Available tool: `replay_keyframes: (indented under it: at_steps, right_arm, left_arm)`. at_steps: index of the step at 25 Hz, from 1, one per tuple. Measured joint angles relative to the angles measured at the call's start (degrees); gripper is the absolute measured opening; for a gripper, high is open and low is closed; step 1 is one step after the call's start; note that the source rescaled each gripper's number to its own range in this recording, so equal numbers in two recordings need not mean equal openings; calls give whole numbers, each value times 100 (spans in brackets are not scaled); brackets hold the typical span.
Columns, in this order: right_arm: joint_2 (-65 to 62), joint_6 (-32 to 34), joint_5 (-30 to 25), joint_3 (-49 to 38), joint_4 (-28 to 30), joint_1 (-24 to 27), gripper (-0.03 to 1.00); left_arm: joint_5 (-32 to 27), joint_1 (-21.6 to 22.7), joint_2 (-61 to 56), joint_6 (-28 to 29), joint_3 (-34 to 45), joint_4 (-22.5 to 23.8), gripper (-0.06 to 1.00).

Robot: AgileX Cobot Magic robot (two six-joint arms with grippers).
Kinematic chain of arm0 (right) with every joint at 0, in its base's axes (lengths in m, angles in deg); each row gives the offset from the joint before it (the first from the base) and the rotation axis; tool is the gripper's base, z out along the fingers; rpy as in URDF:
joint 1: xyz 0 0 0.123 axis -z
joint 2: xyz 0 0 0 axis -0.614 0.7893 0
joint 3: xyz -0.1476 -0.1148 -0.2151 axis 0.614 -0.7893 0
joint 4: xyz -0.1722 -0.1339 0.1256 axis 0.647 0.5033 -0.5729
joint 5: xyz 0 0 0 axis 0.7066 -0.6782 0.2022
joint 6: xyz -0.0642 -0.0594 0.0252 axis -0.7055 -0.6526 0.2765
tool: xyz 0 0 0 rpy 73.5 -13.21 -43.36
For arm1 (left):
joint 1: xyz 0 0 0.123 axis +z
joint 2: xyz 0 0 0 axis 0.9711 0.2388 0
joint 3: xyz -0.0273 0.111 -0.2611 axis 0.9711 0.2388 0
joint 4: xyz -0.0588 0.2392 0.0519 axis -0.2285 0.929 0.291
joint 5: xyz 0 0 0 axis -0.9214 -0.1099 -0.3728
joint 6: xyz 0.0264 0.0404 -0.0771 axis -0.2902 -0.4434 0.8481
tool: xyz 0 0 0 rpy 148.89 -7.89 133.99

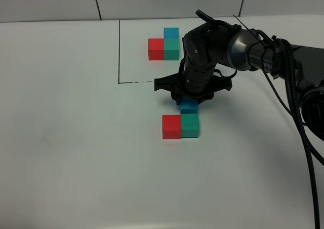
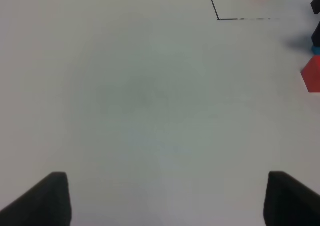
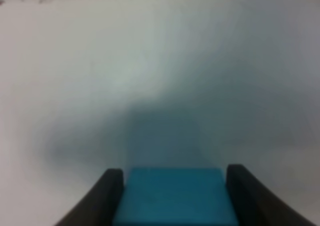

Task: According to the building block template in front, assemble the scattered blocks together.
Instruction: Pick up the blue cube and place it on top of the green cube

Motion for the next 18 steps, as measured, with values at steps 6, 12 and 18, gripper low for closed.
replay_keyframes:
  at_steps: [6, 12, 18]
  right_arm:
    - [6, 80, -32, 4, 82, -28, 1]
    - [38, 166, -138, 39, 168, -92, 1]
    - [55, 197, -186, 50, 220, -132, 1]
  left_arm:
    - [0, 0, 0, 0, 0, 0, 75]
    - [0, 0, 0, 0, 0, 0, 75]
    - [0, 0, 0, 0, 0, 0, 75]
